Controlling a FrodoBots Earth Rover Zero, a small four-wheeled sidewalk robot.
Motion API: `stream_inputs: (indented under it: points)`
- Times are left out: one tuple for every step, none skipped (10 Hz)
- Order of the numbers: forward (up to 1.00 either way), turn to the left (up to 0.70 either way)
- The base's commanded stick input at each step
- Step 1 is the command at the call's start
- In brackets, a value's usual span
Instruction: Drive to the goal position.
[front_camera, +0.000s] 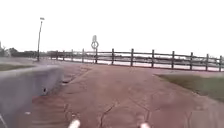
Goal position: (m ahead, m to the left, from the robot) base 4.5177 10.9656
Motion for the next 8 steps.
stream_inputs:
  points:
    - [0.70, 0.07]
    - [0.70, 0.17]
    - [0.70, 0.38]
    - [0.70, 0.42]
    - [0.70, 0.42]
    - [0.70, 0.42]
    - [0.70, 0.37]
    - [0.70, 0.14]
